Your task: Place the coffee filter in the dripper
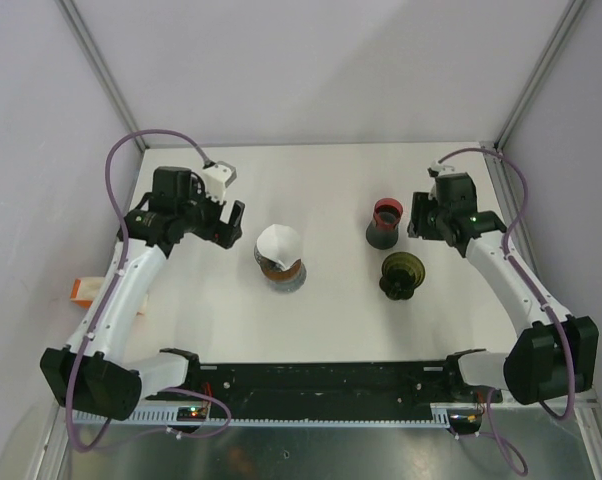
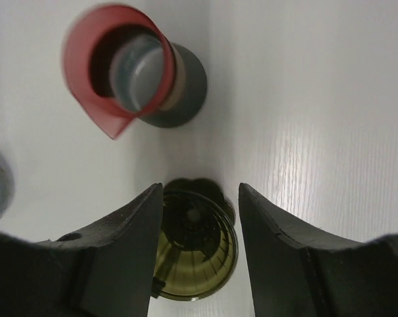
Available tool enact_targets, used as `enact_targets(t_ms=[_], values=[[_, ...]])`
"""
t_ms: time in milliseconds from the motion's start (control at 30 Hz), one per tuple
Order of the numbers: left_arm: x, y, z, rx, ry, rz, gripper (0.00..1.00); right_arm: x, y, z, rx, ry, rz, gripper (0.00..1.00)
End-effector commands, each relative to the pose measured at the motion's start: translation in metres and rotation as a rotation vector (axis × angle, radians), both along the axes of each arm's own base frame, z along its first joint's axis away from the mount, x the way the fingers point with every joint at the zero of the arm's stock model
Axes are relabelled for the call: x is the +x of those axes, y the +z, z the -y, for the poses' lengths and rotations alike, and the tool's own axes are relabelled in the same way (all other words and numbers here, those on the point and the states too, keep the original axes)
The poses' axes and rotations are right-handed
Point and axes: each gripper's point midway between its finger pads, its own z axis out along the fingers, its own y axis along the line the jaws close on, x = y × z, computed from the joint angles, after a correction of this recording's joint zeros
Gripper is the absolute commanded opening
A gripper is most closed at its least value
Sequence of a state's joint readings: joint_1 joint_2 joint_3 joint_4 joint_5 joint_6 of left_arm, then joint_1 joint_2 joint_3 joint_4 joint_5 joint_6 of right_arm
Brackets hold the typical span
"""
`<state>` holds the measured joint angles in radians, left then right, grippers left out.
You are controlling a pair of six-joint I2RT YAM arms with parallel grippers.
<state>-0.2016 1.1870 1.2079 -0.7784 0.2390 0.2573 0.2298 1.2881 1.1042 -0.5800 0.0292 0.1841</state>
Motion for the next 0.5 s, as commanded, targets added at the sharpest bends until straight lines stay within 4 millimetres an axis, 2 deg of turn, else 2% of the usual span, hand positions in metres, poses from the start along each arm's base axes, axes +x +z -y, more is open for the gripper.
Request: enact_targets(t_ms=[0,167,300,467], values=[[0.001,0.016,-0.007,-0.009,0.004,0.074,1.00,0.001,0.004,0.004,0.069,-0.013,0.060,0.55],[0.000,0.016,-0.012,-0.016,0.016,0.077,1.00,0.006,0.006,0.003,0.087,0.004,0.084,0.54],[0.000,0.018,-0.016,-0.022,0.026,0.084,1.00,0.025,0.020,-0.010,0.139,0.060,0.168,0.54],[0.000,0.019,-0.018,-0.027,0.034,0.084,1.00,0.049,0.020,-0.020,0.161,0.086,0.196,0.53]])
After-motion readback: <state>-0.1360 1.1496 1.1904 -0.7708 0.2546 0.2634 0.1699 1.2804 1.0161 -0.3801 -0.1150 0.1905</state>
